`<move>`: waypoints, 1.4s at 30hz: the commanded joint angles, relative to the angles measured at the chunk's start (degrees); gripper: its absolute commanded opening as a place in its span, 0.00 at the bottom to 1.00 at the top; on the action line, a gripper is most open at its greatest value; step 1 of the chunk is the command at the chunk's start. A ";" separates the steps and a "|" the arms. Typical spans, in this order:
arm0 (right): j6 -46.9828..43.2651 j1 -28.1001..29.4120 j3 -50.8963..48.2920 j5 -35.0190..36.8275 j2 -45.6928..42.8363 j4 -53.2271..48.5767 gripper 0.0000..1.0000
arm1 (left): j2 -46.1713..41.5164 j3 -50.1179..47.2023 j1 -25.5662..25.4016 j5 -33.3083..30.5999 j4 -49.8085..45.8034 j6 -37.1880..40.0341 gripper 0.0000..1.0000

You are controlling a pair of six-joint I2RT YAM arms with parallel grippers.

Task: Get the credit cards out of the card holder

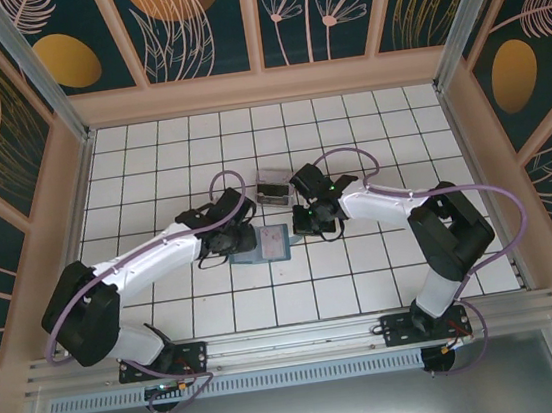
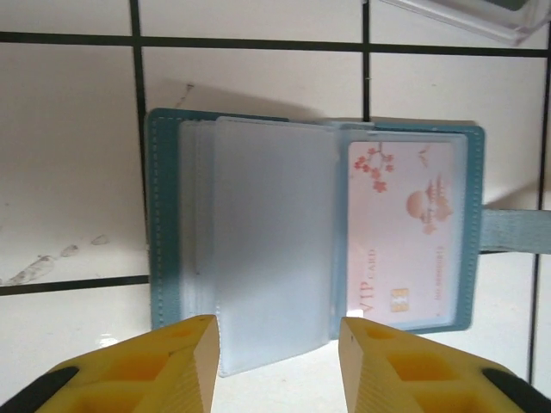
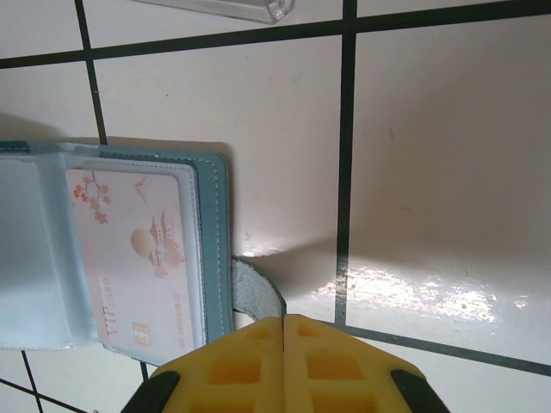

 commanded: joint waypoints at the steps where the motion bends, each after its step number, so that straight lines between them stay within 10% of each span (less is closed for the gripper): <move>1: 0.11 0.71 1.34 1.14 0.10 -2.01 0.00 | -0.59 1.55 1.14 5.52 4.16 -0.30 0.41; 14: 0.64 1.68 2.46 1.22 0.48 -2.09 0.00 | 7.96 -2.20 4.35 21.18 23.45 -2.60 0.31; 42: 0.73 1.66 1.86 1.78 0.66 -2.54 0.00 | 13.20 -4.32 6.37 17.73 20.37 -1.91 0.29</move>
